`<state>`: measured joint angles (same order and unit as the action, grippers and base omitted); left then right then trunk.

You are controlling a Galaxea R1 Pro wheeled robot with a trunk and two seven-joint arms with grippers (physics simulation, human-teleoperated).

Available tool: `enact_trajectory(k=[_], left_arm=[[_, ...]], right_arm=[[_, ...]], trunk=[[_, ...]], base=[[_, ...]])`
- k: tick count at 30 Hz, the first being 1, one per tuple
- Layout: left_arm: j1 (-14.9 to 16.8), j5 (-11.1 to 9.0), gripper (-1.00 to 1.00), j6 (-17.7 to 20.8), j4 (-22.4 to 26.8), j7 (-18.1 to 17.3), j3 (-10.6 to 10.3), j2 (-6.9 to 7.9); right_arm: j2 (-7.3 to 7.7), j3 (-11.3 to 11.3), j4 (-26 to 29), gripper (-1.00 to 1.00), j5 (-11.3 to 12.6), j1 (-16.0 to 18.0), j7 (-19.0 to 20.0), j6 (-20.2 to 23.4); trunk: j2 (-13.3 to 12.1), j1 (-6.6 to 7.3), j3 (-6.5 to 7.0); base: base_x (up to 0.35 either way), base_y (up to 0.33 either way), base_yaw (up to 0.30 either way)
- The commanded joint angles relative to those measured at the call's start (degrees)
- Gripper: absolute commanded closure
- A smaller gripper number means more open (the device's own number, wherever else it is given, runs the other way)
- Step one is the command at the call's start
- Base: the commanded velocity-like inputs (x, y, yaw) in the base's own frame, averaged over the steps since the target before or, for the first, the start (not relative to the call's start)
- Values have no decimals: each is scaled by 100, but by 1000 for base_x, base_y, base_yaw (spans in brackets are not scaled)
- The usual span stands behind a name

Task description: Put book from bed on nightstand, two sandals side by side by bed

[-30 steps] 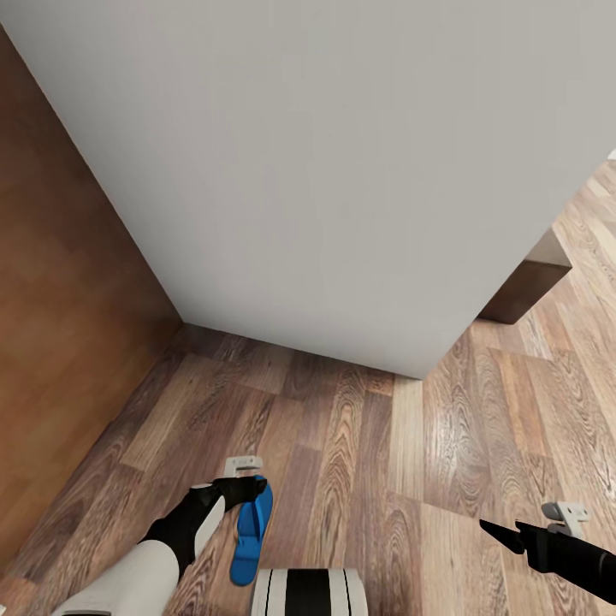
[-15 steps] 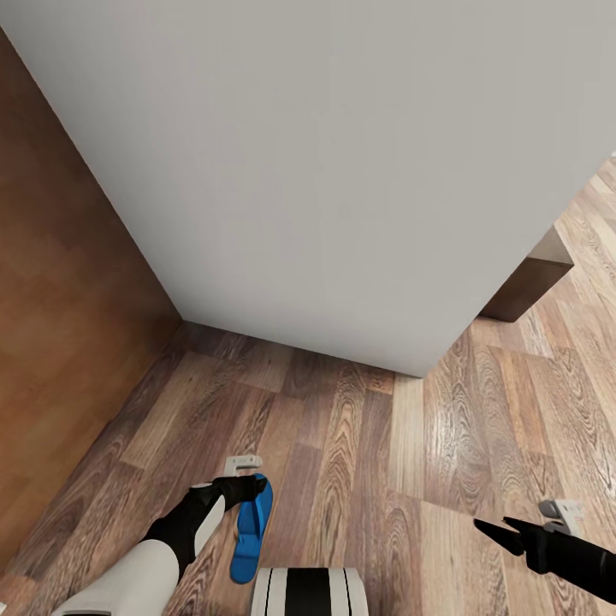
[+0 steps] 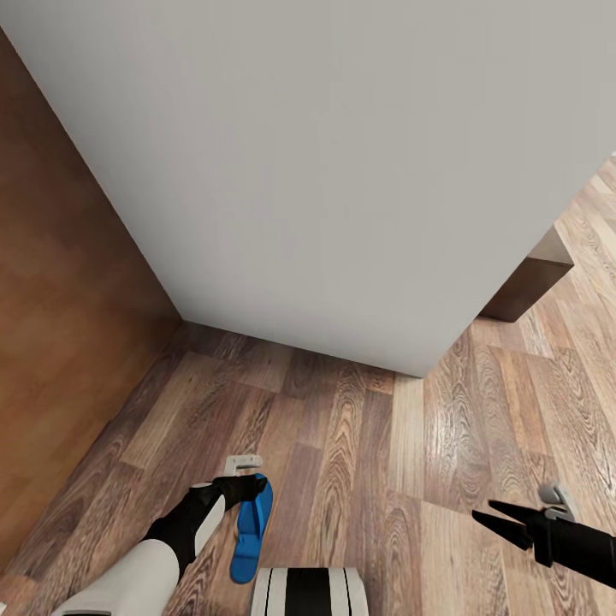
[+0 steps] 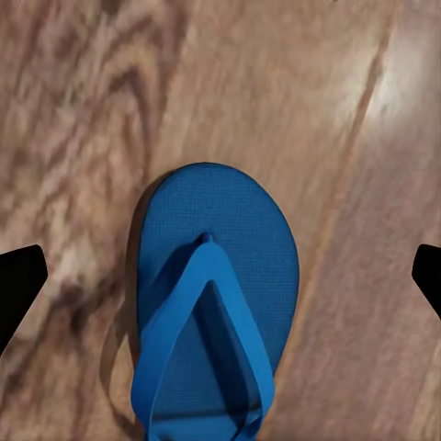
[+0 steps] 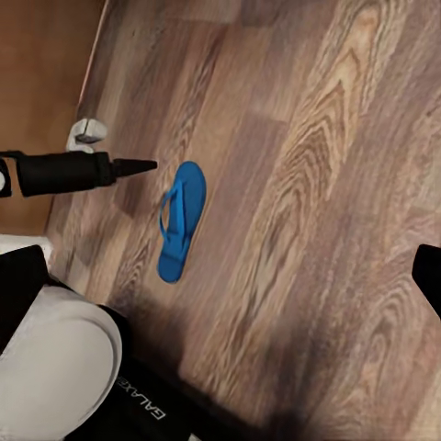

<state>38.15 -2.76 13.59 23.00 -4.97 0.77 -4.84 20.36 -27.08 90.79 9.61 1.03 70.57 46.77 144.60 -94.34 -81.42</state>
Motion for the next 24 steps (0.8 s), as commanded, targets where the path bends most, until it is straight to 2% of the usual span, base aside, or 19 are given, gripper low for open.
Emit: enact_trajectory(k=[1, 13, 20, 24], left_arm=[[-1, -29, -100, 38, 11, -12, 7, 0], [0, -26, -100, 28, 0, -12, 3, 1], [-2, -28, -100, 2, -16, -12, 3, 1], [-1, -25, -100, -2, -11, -12, 2, 1]], right_arm=[[5, 2, 0, -100, 20, 24, 58, 38], [24, 17, 0, -100, 24, 117, 250, 44], [25, 11, 0, -100, 24, 124, 261, 57], [23, 11, 0, -100, 24, 125, 263, 59]], trunk=[[1, 1, -4], [16, -27, -247], [16, -27, -247], [21, -38, -336]], base=[[0, 0, 0], [0, 0, 0], [0, 0, 0], [0, 0, 0]])
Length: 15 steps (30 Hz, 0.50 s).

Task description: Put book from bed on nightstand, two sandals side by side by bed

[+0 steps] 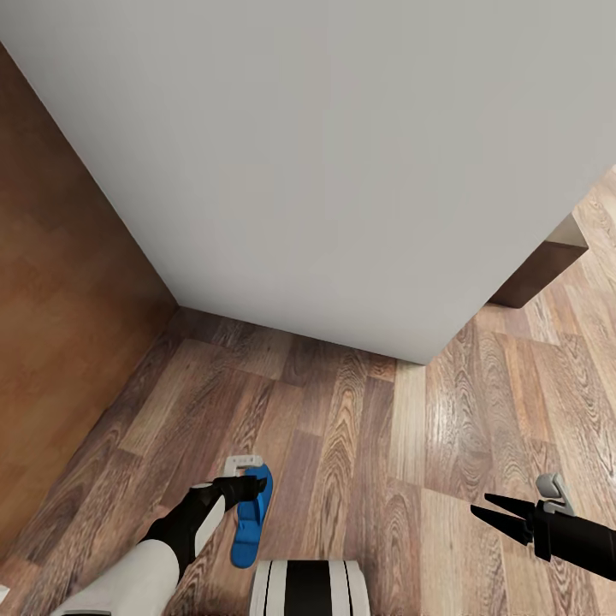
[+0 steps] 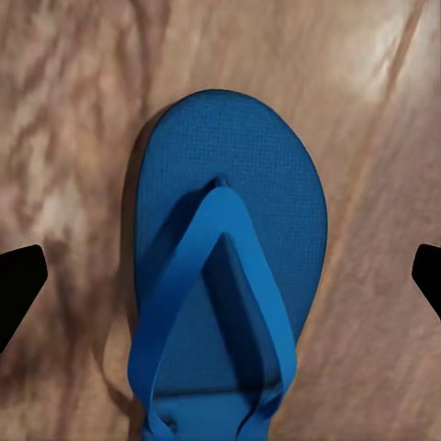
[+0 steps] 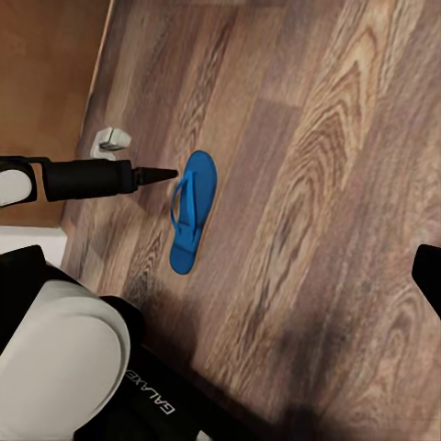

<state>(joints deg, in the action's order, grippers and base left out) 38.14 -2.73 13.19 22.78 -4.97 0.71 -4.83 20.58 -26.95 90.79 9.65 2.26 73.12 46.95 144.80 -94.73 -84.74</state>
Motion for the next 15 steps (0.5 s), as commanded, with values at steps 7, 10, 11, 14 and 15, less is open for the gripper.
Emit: enact_trajectory(k=[7, 10, 11, 14, 15], left_arm=[[0, -26, -100, 29, 31, -12, 9, -5], [2, -22, -100, 24, 44, -12, 8, -7], [5, -21, -100, 23, 49, -12, 8, -8], [35, -19, -100, 20, 70, -12, 6, -9], [35, -19, -100, 20, 70, -12, 6, -9]], right_arm=[[-1, 0, 0, -100, 19, 3, 8, 42], [-1, 3, 0, -100, 18, 3, 7, 42], [-1, 3, 0, -100, 16, 3, 6, 42], [-1, 8, 0, -100, 13, 3, 3, 38], [-1, 8, 0, -100, 13, 3, 3, 38]], trunk=[[11, -17, -159], [14, -22, -204], [14, -22, -204], [14, -22, -204], [14, -22, -204]], base=[[0, 0, 0], [0, 0, 0], [0, 0, 0], [0, 0, 0], [0, 0, 0]])
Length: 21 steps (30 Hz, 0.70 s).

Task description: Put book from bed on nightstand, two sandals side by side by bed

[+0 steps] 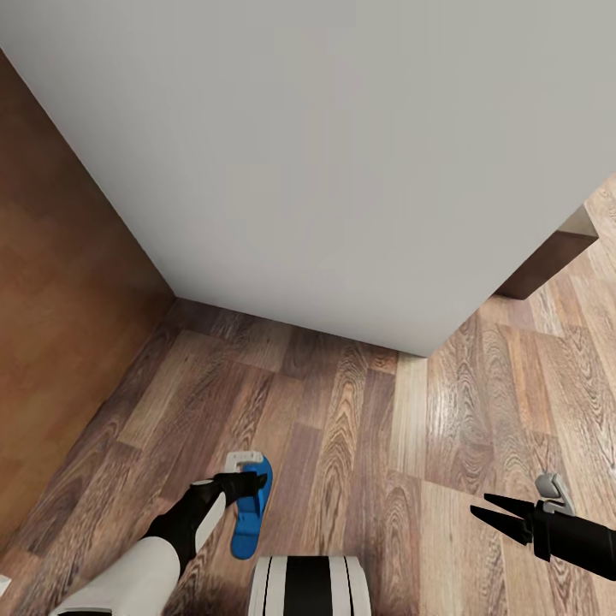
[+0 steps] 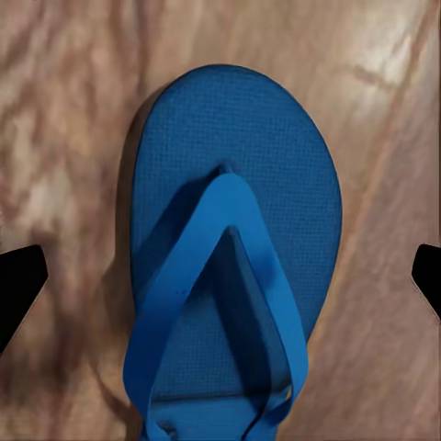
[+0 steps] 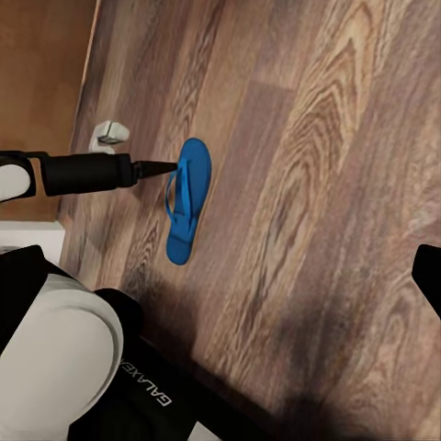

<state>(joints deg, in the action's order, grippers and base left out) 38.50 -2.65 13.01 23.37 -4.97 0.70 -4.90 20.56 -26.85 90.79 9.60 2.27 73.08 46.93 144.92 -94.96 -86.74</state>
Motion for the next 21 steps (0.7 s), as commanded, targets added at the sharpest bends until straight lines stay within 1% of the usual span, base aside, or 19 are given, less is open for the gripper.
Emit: enact_trajectory(k=[1, 8, 15, 21], left_arm=[[10, -27, -100, 38, 16, -13, 6, 1], [41, -26, -100, 40, 37, -13, -11, 5], [50, -25, -100, 34, 50, -4, -9, 7], [53, -25, -100, 34, 86, 3, -9, 7]], right_arm=[[1, -1, 0, -100, 18, 2, 7, 39], [-10, 6, 0, -100, 16, 2, 5, 35], [-15, 12, -4, -100, 12, 2, 5, 29], [-25, 21, -6, -100, -11, 2, 4, 17]], trunk=[[1, 1, -3], [1, 1, -3], [11, -17, -158], [11, -17, -158]], base=[[0, 0, 0], [0, 0, 0], [0, 0, 0], [0, 0, 0]])
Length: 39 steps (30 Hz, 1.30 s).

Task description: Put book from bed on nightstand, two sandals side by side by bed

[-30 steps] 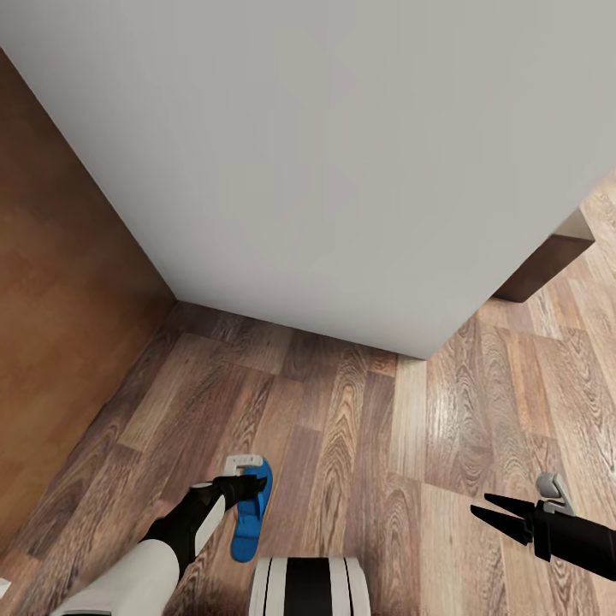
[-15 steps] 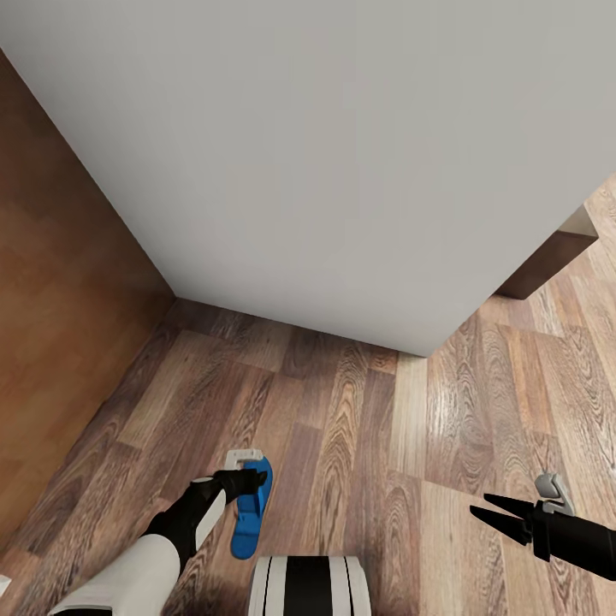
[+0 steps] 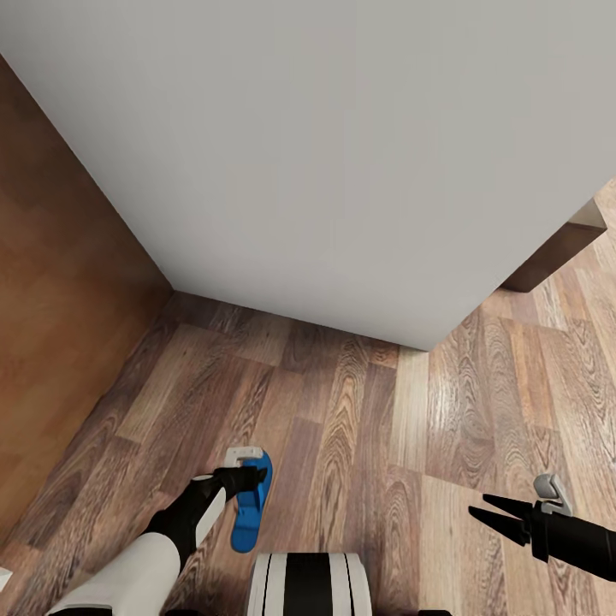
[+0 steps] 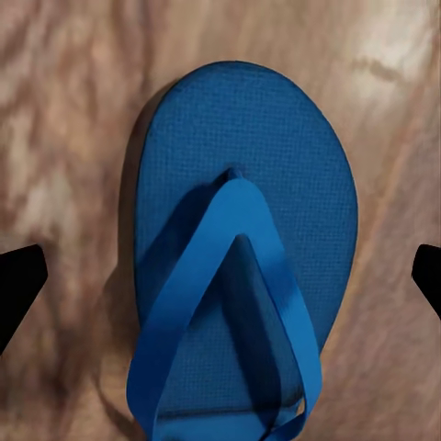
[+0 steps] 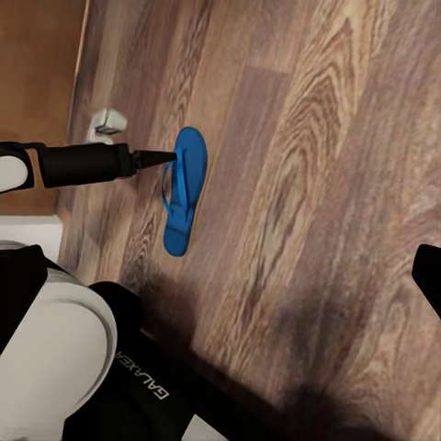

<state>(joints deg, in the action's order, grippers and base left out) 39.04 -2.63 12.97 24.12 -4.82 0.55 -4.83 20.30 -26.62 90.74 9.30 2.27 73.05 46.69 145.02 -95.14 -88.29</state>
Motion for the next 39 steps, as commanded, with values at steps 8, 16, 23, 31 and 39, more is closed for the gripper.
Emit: enact_trajectory(k=[8, 16, 23, 31, 39], left_arm=[[21, -24, -100, 70, 247, -18, 10, -7], [31, -25, -100, 87, 341, -18, -10, -2], [33, -27, -100, 97, 363, -18, -18, -1], [33, -27, -100, 95, 368, -14, -21, -1], [33, -27, -100, 93, 361, -7, -20, 0]], right_arm=[[-7, 14, -1, -100, 0, 2, -7, 22], [-15, 83, -3, -100, -9, 4, -25, 14], [-15, 148, -3, -100, -14, 3, -34, 8], [-17, 169, -3, -100, -15, 7, -43, 7], [-17, 173, -3, -100, -16, 6, -42, 7]], trunk=[[5, -7, -70], [8, -12, -114], [11, -17, -158], [20, -35, -313], [21, -38, -336]], base=[[0, 0, 0], [0, 0, 0], [0, 0, 0], [0, 0, 0], [0, 0, 0]])
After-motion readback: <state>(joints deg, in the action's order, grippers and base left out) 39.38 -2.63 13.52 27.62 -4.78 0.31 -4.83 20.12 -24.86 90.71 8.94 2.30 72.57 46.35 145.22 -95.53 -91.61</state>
